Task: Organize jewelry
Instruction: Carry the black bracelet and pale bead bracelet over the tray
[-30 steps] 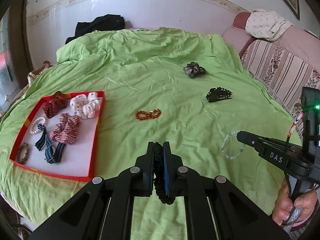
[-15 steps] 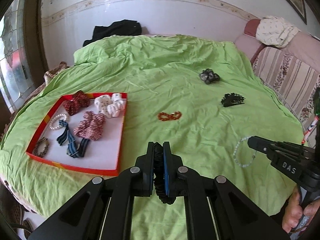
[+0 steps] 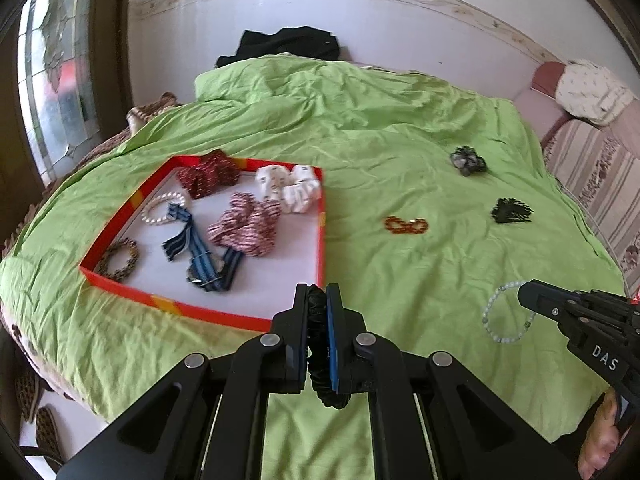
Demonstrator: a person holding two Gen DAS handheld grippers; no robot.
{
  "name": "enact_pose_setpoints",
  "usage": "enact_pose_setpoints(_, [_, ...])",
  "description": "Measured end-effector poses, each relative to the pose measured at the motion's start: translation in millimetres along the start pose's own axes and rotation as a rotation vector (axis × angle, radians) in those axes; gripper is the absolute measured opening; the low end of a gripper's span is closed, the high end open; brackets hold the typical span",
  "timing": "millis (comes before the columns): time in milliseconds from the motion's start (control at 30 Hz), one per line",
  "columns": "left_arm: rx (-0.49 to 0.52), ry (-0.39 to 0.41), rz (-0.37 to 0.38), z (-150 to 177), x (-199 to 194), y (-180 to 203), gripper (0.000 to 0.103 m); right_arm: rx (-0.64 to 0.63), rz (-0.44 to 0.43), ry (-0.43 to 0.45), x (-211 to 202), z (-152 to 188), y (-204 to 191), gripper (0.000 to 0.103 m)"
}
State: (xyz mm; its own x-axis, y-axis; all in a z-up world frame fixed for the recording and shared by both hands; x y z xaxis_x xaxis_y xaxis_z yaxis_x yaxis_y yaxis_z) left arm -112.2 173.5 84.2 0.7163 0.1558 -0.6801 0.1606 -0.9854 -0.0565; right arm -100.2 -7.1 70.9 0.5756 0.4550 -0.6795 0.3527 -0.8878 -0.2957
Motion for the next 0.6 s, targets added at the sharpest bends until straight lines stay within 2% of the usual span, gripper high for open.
enact_pose_setpoints(333, [-0.075,-0.001,-0.034,-4.5,10.5,-55.1,0.007,-0.082,-0.068,-0.044,33.1,-24.1,-53.8,0.007])
enact_pose_setpoints(600, [-0.151,-0.014,-0.025,-28.5,24.5,-105.8,0.007,-0.141,-0.134,-0.059,55.2,-53.7,-97.7,0.007])
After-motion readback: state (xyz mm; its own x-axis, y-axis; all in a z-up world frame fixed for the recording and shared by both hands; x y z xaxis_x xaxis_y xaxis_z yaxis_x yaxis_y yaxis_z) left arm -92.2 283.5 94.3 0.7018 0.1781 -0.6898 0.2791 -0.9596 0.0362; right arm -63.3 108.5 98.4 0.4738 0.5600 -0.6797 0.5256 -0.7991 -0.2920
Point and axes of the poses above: each gripper's, at about its wrist camera, not at the fingertips, and x roughly the way its jaws point, y to its right, z to its underside, the point moved 6 cm from there along x, roughly the way its jaws point, and after that the axes turned 12 degrees about -z, right-handed, at the moved point
